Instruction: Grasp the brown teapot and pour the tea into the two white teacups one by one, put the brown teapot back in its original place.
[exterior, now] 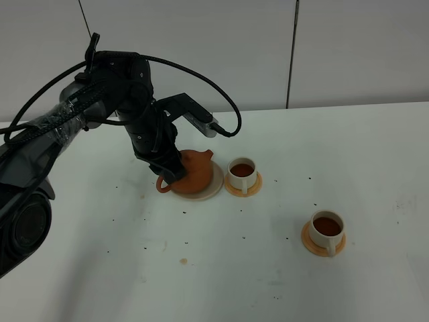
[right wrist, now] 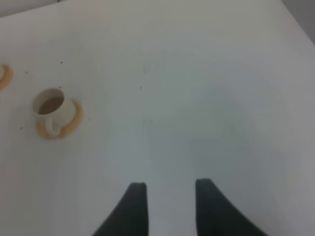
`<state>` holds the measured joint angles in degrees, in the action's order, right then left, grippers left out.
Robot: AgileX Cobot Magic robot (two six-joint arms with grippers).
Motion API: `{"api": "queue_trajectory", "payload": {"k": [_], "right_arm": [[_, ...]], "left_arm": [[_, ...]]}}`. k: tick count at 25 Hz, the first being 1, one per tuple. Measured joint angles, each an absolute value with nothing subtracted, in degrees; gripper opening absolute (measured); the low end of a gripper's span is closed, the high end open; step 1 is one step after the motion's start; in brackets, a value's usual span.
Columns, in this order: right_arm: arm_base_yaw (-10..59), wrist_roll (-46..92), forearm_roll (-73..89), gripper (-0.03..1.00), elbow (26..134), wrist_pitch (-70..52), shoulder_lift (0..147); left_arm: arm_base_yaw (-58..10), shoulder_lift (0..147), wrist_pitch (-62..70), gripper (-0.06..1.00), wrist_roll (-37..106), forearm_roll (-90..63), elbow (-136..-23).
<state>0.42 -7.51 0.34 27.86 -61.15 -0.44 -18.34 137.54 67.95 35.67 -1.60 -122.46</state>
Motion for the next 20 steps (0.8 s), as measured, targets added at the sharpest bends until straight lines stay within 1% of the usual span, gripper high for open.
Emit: {"api": "queue_trajectory", "payload": {"k": [9, 17, 20], "right_arm": [[0.4, -7.5, 0.3, 0.24, 27.9, -61.2, -0.4], [0.4, -7.5, 0.3, 0.24, 27.9, -61.2, -0.4], [0.4, -7.5, 0.3, 0.24, 27.9, -61.2, -0.4]], "left_arm": [[-18.3, 136.5, 68.0, 0.44, 34.8, -1.6, -122.5], [-18.3, 128.5, 68.1, 0.44, 33.2, -1.5, -122.5], [-18.3, 124.7, 68.1, 0.41, 32.2, -1.2, -122.5]]}}
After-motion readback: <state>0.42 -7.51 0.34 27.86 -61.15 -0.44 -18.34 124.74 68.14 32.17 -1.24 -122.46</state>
